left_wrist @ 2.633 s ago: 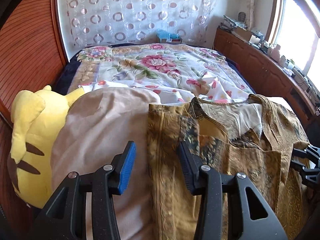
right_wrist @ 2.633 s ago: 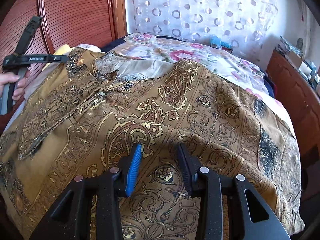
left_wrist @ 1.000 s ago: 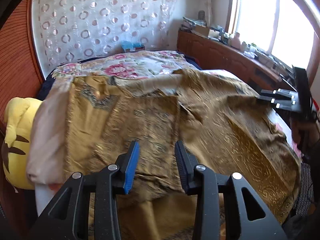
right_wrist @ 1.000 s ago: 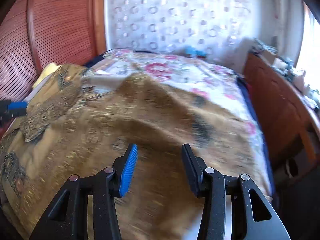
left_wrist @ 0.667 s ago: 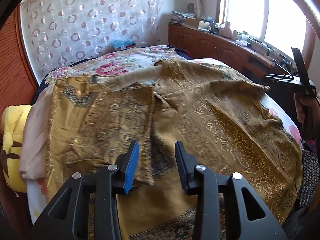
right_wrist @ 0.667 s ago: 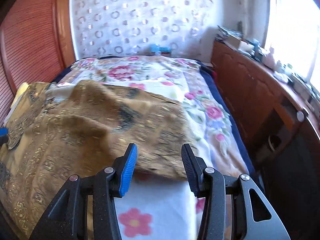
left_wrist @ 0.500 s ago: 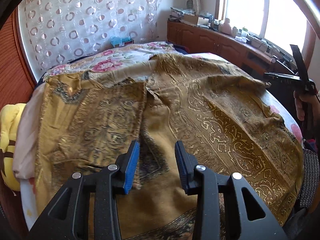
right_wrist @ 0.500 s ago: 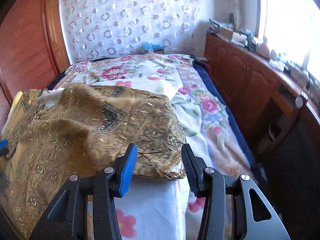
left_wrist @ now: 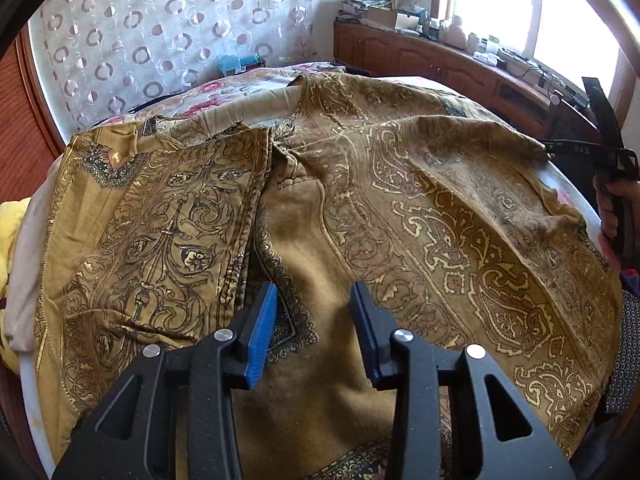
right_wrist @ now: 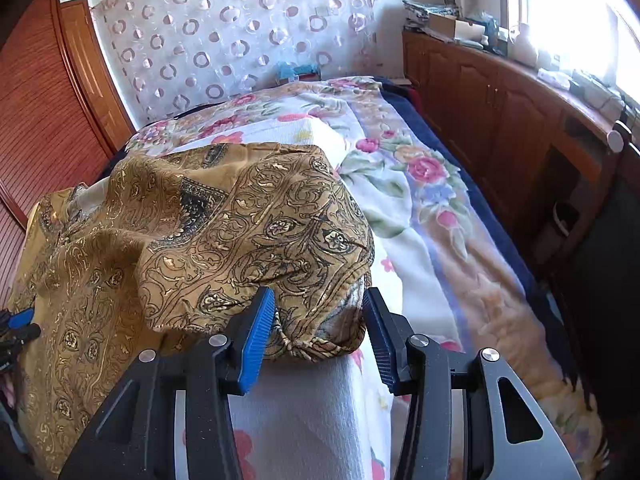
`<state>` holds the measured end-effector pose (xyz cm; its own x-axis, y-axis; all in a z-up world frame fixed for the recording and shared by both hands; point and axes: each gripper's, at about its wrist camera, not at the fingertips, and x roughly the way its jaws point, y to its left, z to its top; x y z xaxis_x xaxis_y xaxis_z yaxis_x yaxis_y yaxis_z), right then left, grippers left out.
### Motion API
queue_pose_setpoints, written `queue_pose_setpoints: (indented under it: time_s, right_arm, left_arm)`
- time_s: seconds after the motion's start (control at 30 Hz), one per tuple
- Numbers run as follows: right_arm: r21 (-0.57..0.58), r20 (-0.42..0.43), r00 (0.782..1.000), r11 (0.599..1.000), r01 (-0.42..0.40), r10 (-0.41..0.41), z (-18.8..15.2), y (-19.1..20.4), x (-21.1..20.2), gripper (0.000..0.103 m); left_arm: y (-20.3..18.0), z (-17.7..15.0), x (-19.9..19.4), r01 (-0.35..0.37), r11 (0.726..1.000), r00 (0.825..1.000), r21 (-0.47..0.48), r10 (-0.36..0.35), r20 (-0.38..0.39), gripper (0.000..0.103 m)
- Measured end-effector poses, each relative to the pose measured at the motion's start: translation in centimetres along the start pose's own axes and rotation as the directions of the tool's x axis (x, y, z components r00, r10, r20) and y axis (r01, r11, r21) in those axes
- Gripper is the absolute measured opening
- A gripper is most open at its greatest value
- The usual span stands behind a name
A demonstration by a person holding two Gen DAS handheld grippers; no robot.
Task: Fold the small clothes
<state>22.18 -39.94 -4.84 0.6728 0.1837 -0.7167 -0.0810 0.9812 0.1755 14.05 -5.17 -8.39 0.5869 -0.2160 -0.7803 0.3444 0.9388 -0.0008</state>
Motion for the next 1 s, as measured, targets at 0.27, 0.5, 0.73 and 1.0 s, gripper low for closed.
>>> queue_pose_setpoints:
  time_s: [0.27, 0.5, 0.73, 1.0]
  right_arm:
    - [0.034, -0.019, 1.0, 0.999, -0.02, 0.021, 0.1, -0.4, 0.2, 0.048]
    - [0.026, -0.018, 1.0, 1.0, -0.01, 0.01, 0.1, -0.2, 0.3, 0.048]
    - [-0.028, -0.002, 1.0, 0.999, 0.023, -0.023, 0.0, 0.9, 0.1, 0.033]
    - [-0.102, 0.073, 0.995, 0.991, 0.081, -0.074, 1.3, 2.1, -1.2, 0.003]
  left_arm:
    - [-0.3, 0.0, 0.1, 0.03, 0.999, 1.0, 0.012, -0.03, 0.008, 0.053]
    - [-0.6, 0.0, 0.2, 0.033, 0.999, 0.999, 0.03, -0.033, 0.005, 0.06]
    - [-0.5, 0.1, 0.2, 0.032, 0.999, 0.999, 0.03, -0.032, 0.005, 0.06]
    - [-0.5, 0.1, 0.2, 0.032, 0.999, 0.999, 0.029, -0.032, 0.004, 0.06]
